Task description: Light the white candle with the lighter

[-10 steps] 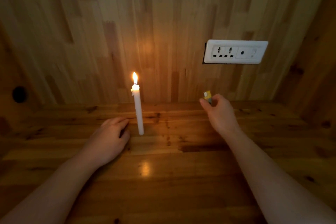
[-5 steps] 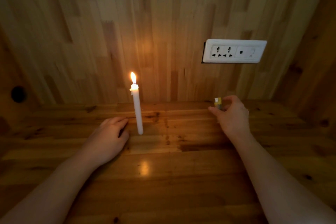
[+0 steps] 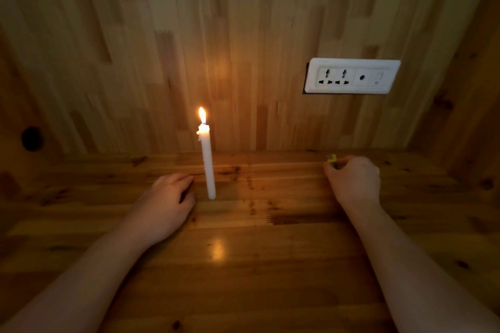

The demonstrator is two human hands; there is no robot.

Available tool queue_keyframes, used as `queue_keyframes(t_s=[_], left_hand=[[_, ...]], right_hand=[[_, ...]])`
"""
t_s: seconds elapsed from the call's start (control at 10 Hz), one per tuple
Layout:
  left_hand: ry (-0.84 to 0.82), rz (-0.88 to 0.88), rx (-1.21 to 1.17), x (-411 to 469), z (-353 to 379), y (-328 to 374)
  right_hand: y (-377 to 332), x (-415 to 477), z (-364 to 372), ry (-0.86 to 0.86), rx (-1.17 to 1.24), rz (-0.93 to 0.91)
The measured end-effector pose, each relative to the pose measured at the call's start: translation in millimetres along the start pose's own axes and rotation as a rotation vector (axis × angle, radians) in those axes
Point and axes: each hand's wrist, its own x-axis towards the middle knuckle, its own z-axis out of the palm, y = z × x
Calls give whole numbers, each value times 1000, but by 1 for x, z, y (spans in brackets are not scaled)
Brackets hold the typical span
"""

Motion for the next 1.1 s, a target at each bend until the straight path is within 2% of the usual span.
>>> queue_keyframes(t_s=[0.3, 0.7, 0.9, 1.1], left_hand=[[-8, -16, -5, 0, 1, -1], [-15, -25, -10, 0, 0, 0], [-24, -30, 1, -1, -3, 2], [-28, -43, -15, -1, -3, 3]], right_hand=[[-1, 4, 4, -94, -190, -19], [-1, 5, 4, -111, -246, -75], [2, 7, 7, -98, -202, -57], [5, 10, 2, -70, -2, -2]])
